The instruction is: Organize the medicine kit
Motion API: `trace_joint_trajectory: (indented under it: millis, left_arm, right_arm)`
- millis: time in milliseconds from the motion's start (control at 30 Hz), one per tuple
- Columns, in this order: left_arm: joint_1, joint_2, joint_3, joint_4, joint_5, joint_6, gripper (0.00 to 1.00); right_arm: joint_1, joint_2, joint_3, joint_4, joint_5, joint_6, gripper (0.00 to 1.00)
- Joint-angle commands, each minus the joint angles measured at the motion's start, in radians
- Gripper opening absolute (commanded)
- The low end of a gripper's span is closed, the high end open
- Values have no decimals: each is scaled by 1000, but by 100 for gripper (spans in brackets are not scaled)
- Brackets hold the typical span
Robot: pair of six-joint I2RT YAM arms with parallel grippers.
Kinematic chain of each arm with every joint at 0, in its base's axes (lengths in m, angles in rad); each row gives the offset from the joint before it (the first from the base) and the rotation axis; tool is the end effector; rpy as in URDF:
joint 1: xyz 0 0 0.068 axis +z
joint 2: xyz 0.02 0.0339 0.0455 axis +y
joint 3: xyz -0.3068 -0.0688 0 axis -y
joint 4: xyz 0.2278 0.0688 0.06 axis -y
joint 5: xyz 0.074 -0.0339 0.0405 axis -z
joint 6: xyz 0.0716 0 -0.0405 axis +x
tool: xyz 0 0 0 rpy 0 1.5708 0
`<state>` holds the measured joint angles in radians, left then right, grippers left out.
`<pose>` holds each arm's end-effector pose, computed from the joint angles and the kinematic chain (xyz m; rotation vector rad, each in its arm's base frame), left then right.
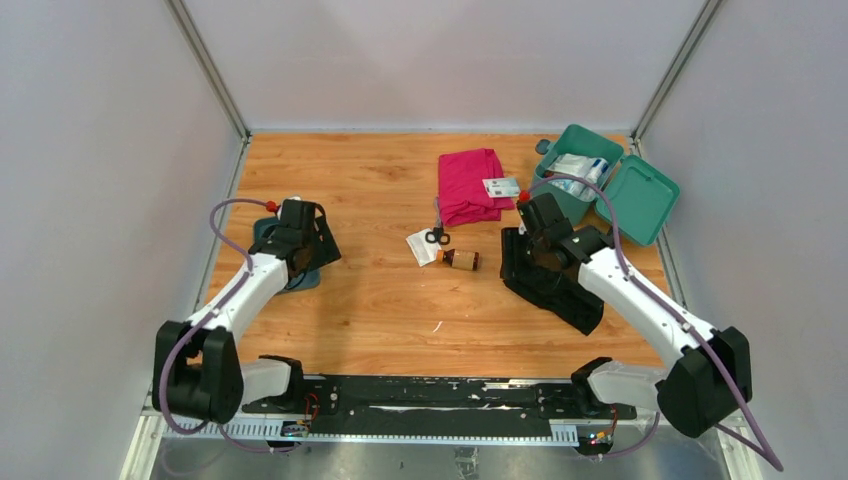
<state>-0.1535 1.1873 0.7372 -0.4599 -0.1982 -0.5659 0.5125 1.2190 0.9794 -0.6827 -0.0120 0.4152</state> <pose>0.2244 -0.0205 0.2391 -0.5848 2.3866 -0.0679 0.2068 0.1173 0.2897 -0.1286 2.5352 0.3953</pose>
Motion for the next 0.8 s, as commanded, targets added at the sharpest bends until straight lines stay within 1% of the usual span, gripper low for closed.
trace_joint_trajectory:
  millis: [0, 133, 267, 333, 400, 600, 767]
  left_arm:
    - [10, 101, 36, 79, -24, 34, 73]
    - [12, 165, 32, 132, -118, 77, 69]
    - [14, 248, 63, 137, -154, 116, 58]
    - [14, 278, 69, 153, -126, 133, 51]
    - [14, 302, 72, 166, -103, 141, 47]
    - [14, 375, 87, 169, -76, 154, 31]
    - [9, 372, 61, 210, 27, 169, 20]
  right_arm:
    - [11, -69, -23, -38, 47, 13, 58]
    - [11, -104, -21, -51, 60, 14, 57]
    - [11, -118, -21, -65, 63, 11, 57]
    - [12, -122, -27, -67, 70, 11, 58]
    - [11, -124, -32, -69, 75, 10, 57]
    - [12, -128, -33, -79, 79, 8, 57]
    - [12, -129, -39, -78, 75, 17, 57]
